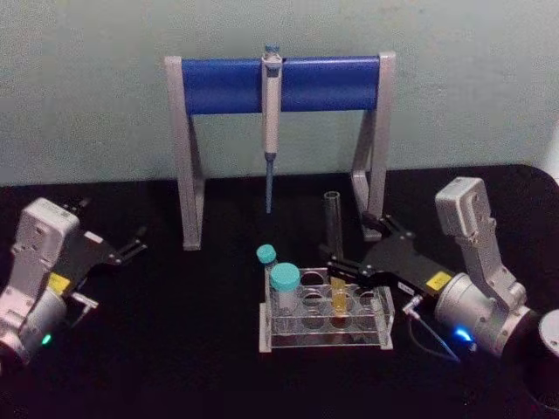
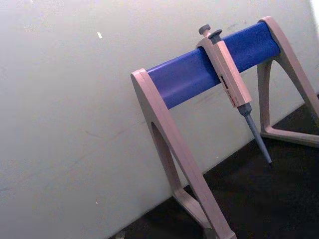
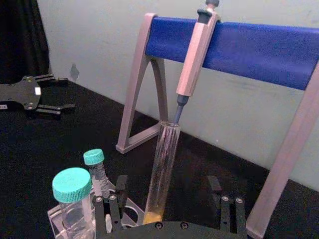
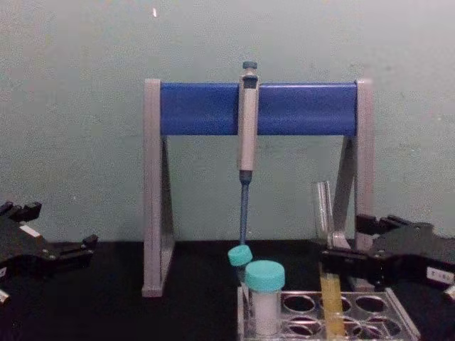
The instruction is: Pick up the test tube from the test tube rack, shake it, then place it back into the test tube rack.
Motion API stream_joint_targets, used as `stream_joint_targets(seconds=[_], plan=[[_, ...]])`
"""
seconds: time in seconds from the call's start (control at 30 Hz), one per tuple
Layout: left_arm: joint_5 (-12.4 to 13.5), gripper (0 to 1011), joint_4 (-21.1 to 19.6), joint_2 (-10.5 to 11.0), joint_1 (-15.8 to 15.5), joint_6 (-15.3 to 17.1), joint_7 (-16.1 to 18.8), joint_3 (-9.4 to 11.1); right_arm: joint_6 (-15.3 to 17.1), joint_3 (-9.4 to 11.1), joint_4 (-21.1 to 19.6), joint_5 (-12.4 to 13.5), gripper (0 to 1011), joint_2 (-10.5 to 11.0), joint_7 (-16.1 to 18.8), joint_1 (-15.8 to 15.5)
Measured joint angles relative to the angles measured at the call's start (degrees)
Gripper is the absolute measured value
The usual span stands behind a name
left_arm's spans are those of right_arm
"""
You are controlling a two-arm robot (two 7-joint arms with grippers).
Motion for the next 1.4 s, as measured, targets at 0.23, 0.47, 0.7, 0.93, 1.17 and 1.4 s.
stream_joint_targets(seconds=[0.23,0.47,0.7,0.93,1.17,1.4], plan=[[0.0,1010,0.0,0.0,0.0,0.0,0.0,0.0,3.47,0.02,1.21,0.01,1000,-1.24,1.6,1.88],[0.0,1009,0.0,0.0,0.0,0.0,0.0,0.0,5.68,-0.13,2.51,-0.38,1000,-2.38,2.98,3.45],[0.0,1010,0.0,0.0,0.0,0.0,0.0,0.0,6.87,-0.09,3.32,-0.42,1000,-3.46,3.49,4.33],[0.0,1010,0.0,0.0,0.0,0.0,0.0,0.0,7.48,-0.06,3.61,-0.19,1000,-3.97,3.79,4.59],[0.0,1010,0.0,0.0,0.0,0.0,0.0,0.0,7.55,0.02,3.72,-0.07,1000,-4.11,3.71,4.61],[0.0,1010,0.0,0.0,0.0,0.0,0.0,0.0,7.53,0.02,3.7,-0.08,1000,-4.06,3.67,4.61]])
